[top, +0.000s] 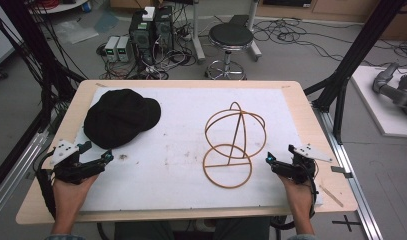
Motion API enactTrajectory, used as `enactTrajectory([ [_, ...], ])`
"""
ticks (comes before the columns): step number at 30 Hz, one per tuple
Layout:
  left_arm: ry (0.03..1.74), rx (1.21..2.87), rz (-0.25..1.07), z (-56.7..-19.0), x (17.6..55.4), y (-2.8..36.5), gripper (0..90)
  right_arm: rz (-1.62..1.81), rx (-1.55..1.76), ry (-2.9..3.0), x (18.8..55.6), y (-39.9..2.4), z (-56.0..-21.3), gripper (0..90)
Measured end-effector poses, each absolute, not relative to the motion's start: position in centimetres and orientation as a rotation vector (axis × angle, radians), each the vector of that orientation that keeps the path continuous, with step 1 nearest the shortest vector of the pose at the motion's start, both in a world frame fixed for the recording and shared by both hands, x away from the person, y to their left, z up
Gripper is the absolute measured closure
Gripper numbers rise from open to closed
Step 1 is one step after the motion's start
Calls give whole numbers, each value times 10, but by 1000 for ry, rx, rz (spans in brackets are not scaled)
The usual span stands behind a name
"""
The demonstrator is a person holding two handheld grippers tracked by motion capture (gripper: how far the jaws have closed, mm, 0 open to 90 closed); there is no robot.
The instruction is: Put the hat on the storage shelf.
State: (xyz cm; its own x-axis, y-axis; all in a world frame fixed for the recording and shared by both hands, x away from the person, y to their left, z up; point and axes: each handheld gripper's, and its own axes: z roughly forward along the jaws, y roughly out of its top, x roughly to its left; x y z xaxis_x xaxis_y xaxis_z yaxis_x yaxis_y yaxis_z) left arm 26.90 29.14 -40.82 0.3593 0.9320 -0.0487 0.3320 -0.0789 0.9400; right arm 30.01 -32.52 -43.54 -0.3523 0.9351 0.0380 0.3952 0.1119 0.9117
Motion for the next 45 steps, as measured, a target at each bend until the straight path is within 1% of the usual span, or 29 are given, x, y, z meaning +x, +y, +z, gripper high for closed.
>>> enactTrajectory([
  [25,1128,1629,743,-404,272,291,212,1209,1272,1837,300,-324,-436,127],
  [30,1118,1629,758,-399,275,293,212,1211,1266,1831,299,-325,-435,128],
  [38,1110,1613,766,-388,290,297,212,1210,1266,1831,298,-324,-435,128],
  [45,1110,1630,782,-379,315,299,213,1205,1267,1836,298,-323,-435,128],
])
